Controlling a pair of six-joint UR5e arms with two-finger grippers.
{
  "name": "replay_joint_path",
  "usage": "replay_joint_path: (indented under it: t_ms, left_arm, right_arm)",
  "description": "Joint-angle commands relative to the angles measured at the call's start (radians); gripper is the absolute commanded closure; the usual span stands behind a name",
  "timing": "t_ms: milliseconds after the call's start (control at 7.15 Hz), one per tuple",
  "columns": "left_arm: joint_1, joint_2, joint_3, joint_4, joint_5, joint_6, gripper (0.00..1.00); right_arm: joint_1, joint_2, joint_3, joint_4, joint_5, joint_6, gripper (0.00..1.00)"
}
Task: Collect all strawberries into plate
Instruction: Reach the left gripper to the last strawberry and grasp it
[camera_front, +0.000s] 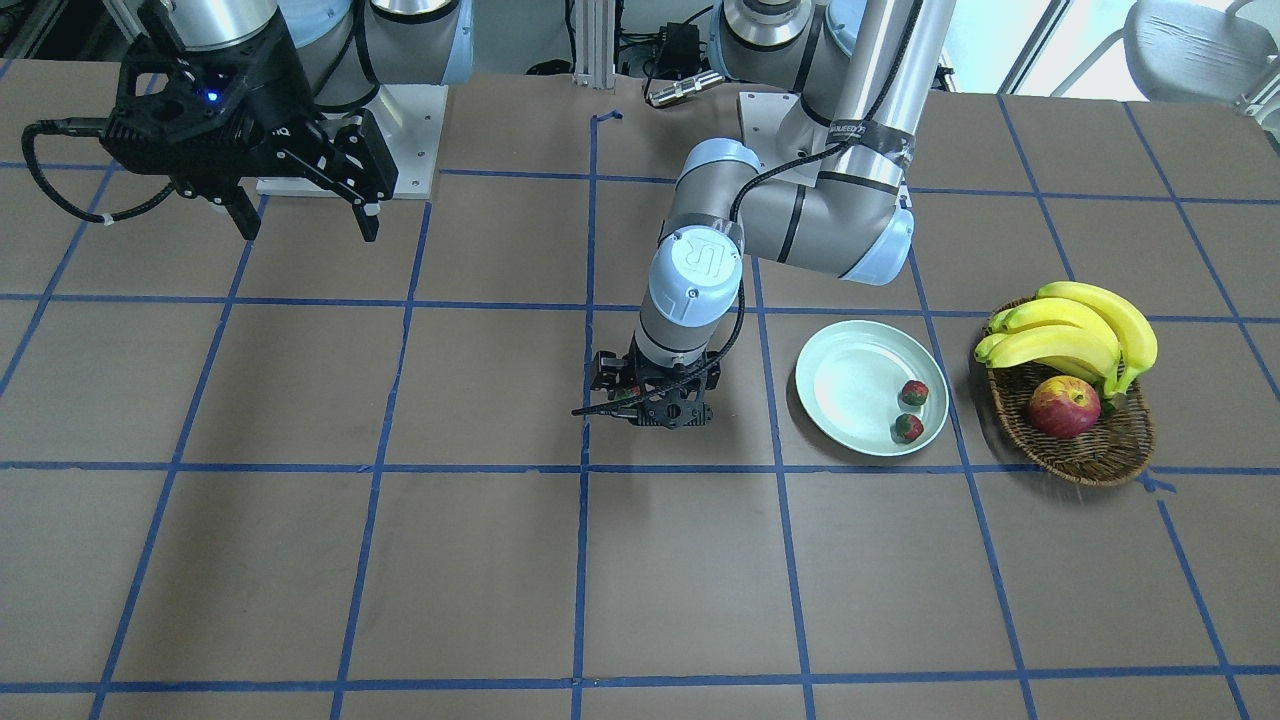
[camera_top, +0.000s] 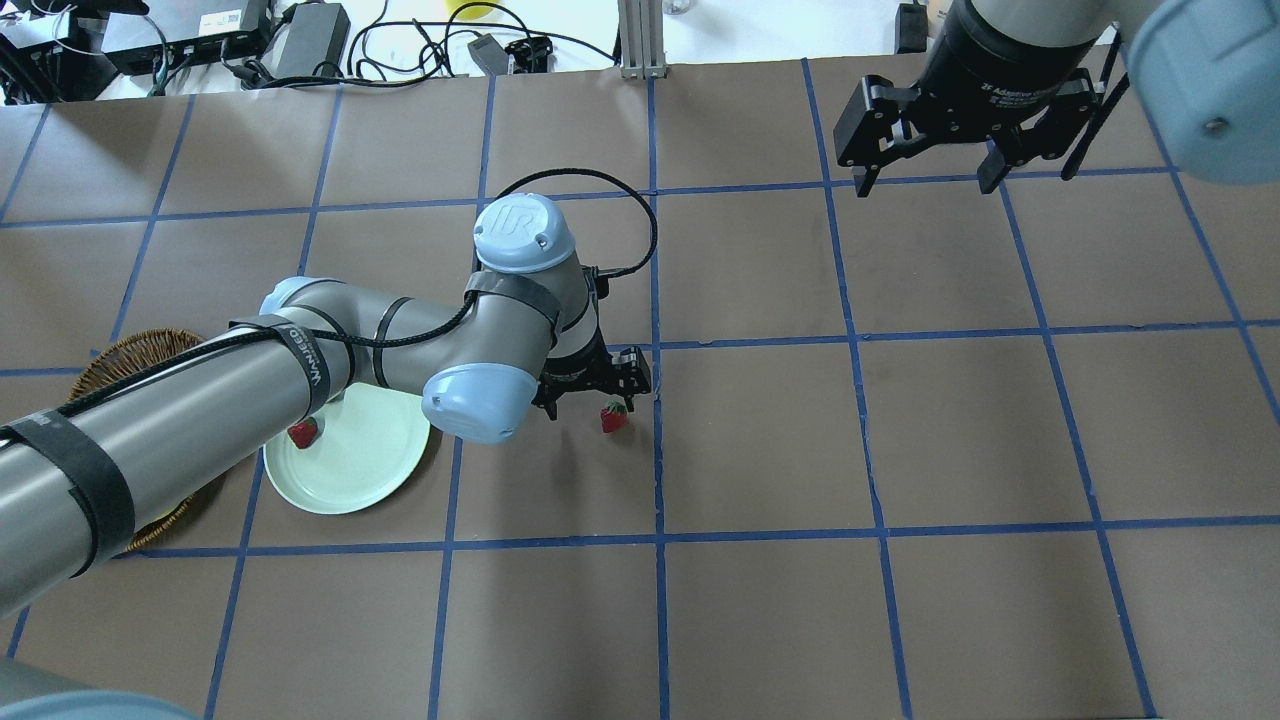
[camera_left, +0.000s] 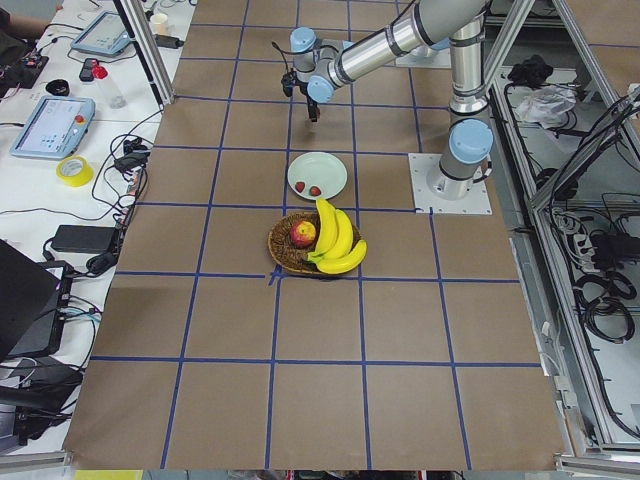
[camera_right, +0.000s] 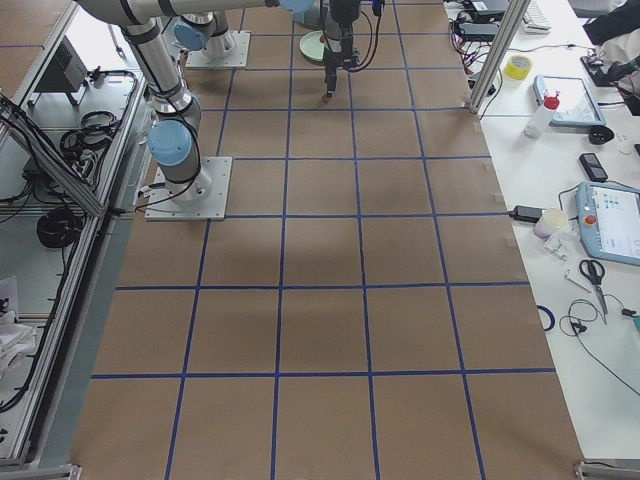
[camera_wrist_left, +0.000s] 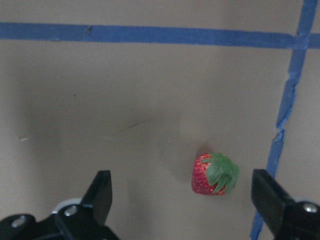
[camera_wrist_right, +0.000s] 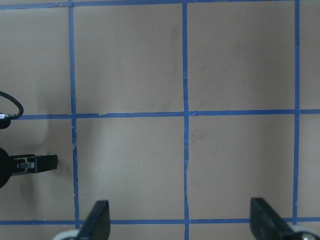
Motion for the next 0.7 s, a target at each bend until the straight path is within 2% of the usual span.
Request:
replay_joint_path:
  t_ms: [0, 140, 280, 559]
  left_arm:
    - [-0.004, -0.014, -0.004, 0.005, -0.013, -0.039, 0.27]
    - [-0.004, -0.014, -0.004, 0.007, -0.050, -0.042, 0.67]
    - [-0.004, -0.014, -0.001, 0.007, -0.047, -0.040, 1.00]
    - [-0.003, 0.011, 0.005, 0.008, -0.038, -0.033, 1.00]
  right_arm:
    - [0.000, 0.000, 0.000, 0.000, -0.002, 0.000, 0.00]
    - [0.000, 0.000, 0.000, 0.000, 0.000, 0.000, 0.00]
    - [0.000, 0.000, 0.000, 0.000, 0.000, 0.000, 0.00]
    - [0.000, 0.000, 0.000, 0.000, 0.000, 0.000, 0.00]
